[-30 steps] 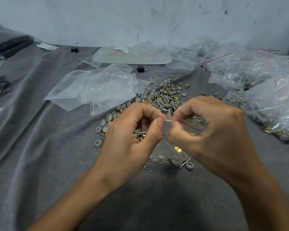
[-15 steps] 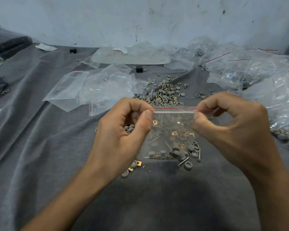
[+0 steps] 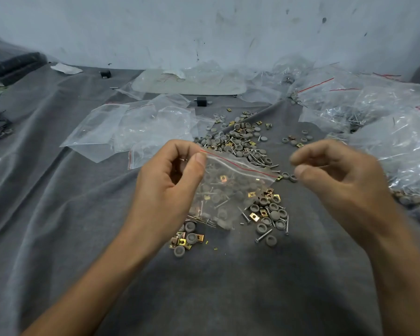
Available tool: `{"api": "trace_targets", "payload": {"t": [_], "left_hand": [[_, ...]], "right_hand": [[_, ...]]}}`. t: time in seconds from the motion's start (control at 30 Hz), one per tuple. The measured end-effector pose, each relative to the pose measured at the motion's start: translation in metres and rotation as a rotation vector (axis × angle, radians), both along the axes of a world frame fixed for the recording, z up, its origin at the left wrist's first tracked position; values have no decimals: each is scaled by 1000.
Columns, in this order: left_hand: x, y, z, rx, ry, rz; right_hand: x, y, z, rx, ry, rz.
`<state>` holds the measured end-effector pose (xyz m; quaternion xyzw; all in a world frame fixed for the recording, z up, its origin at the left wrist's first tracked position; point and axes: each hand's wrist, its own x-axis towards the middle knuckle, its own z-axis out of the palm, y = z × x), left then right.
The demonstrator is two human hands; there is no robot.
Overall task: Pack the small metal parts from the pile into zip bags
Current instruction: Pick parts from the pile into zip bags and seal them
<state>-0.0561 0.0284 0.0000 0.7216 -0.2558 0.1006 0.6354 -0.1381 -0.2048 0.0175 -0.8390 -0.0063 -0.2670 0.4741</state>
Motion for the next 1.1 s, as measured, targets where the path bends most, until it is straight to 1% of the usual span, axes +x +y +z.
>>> {"api": "trace_targets", "payload": {"t": [0.07, 0.13, 0.27, 0.47, 0.67, 0.93, 1.0, 1.1], "left_hand": [[0, -1, -1, 10, 8, 4], [1, 0, -1, 21, 14, 25], [5, 5, -1, 31, 32, 60], [5, 7, 0, 21, 49, 37], [4, 6, 1, -3, 64, 17], [-1, 5, 3, 25, 52, 10], [-1, 8, 3, 65, 40, -11], [-3, 12, 5, 192, -23, -62]], "right_hand": [[1, 6, -5, 31, 133, 112], [1, 12, -9, 16, 177, 163], [1, 15, -10, 71, 135, 197], [3, 16, -14, 141, 115, 234], [7, 18, -19, 214, 47, 246], [9, 21, -21, 229, -37, 232], [8, 23, -20, 216, -42, 241], [7, 29, -18, 178, -33, 269]]}}
